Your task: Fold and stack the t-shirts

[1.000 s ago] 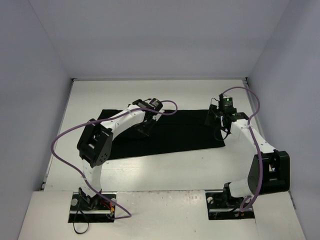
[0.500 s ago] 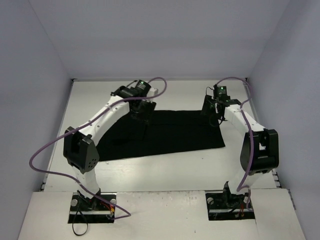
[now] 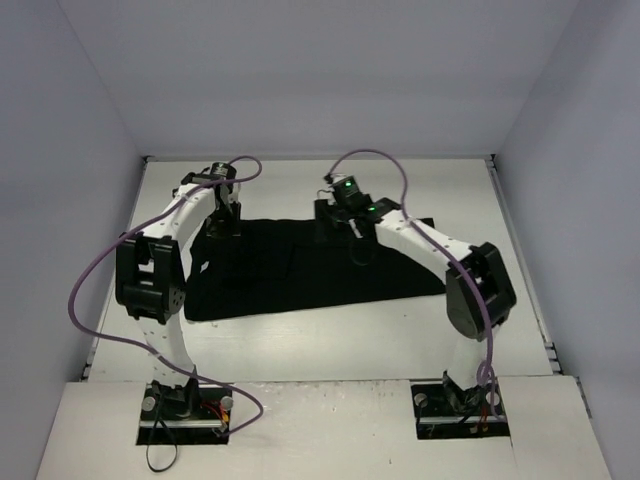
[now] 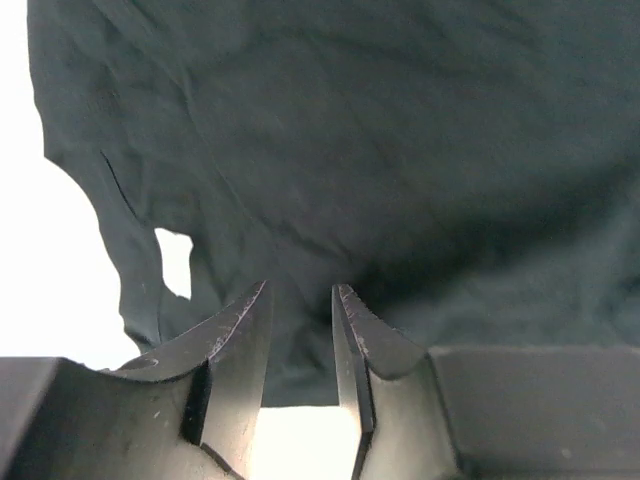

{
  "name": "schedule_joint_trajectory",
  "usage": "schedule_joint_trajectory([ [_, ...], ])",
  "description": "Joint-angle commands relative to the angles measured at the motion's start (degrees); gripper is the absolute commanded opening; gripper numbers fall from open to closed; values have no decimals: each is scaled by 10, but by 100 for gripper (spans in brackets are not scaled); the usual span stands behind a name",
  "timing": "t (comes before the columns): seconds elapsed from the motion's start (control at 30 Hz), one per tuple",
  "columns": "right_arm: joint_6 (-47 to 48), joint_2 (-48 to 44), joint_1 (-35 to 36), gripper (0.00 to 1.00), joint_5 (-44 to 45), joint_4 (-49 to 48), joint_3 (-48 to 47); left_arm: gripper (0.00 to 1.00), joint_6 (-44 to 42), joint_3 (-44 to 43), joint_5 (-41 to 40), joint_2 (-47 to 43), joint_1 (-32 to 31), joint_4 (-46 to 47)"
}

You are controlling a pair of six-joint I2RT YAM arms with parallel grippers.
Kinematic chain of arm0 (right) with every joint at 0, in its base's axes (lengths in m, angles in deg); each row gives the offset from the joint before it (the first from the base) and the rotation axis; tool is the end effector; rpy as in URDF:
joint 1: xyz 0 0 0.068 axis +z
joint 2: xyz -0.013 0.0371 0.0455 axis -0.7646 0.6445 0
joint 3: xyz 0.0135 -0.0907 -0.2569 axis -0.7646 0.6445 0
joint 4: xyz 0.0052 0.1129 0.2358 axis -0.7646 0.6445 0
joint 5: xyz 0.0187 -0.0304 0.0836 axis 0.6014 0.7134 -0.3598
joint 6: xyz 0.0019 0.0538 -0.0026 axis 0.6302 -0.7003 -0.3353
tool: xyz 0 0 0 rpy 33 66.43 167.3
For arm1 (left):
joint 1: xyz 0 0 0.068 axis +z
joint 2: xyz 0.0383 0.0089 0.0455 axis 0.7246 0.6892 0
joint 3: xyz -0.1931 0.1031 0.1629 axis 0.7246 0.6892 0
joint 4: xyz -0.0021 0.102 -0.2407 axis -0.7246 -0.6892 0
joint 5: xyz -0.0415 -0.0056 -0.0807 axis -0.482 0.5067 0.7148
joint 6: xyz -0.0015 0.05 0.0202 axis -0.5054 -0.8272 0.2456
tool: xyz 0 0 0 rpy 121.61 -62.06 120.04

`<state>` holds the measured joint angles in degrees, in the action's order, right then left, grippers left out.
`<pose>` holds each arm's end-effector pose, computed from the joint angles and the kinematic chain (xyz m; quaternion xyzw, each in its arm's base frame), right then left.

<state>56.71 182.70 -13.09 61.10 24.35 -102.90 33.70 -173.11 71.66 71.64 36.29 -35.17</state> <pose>0.3414 0.2613 0.2578 -0.1283 0.8771 0.2851 0.3646 0.3922 -0.0717 0.2335 -0.0426 0.9827 -0.0584 0.1707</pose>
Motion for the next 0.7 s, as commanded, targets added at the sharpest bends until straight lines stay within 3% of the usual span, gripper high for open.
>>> schedule_joint_trajectory([
  [0.0,-40,70,49,49,35,-9,-83,27,13,-15,-19,22,13,47],
  [0.33,-78,182,98,49,71,-12,-132,25,18,-4,-48,73,27,73],
  [0.67,-76,108,98,47,235,4,24,23,16,-3,-64,91,43,87],
])
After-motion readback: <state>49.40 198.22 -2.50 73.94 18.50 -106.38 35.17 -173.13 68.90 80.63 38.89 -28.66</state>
